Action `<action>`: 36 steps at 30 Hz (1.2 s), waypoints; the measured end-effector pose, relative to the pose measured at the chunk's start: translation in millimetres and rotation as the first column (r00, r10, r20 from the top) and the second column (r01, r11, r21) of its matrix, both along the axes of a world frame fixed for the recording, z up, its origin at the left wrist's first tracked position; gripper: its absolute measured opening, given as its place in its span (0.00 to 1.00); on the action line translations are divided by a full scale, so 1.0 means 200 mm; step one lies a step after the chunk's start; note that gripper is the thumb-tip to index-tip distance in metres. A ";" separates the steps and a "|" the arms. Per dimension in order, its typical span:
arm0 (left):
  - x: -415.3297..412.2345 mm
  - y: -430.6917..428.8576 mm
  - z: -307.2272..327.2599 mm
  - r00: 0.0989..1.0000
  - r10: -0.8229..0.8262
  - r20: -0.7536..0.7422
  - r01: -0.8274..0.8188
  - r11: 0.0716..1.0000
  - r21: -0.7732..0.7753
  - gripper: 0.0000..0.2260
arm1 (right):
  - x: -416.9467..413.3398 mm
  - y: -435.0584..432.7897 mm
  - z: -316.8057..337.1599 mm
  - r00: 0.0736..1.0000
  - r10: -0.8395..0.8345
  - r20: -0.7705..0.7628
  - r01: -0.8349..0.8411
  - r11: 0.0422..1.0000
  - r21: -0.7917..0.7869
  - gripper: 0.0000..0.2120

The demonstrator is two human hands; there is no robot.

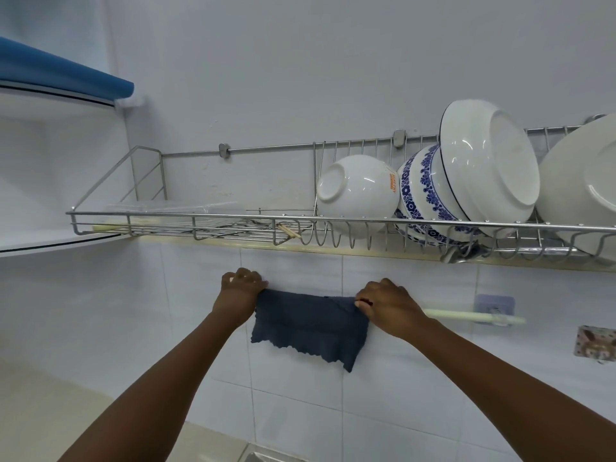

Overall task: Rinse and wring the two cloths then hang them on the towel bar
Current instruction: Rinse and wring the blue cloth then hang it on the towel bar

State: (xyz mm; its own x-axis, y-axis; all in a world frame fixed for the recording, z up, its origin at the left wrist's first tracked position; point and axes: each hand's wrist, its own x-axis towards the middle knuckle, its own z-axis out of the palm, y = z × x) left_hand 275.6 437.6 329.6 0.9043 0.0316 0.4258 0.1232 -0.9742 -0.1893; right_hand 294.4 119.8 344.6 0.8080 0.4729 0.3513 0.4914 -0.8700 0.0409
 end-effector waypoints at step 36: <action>-0.39 -0.63 -0.20 0.905 -0.390 0.172 0.406 0.668 -0.623 0.22 | -0.31 -0.30 -0.25 0.989 0.116 0.087 -0.142 0.902 0.407 0.17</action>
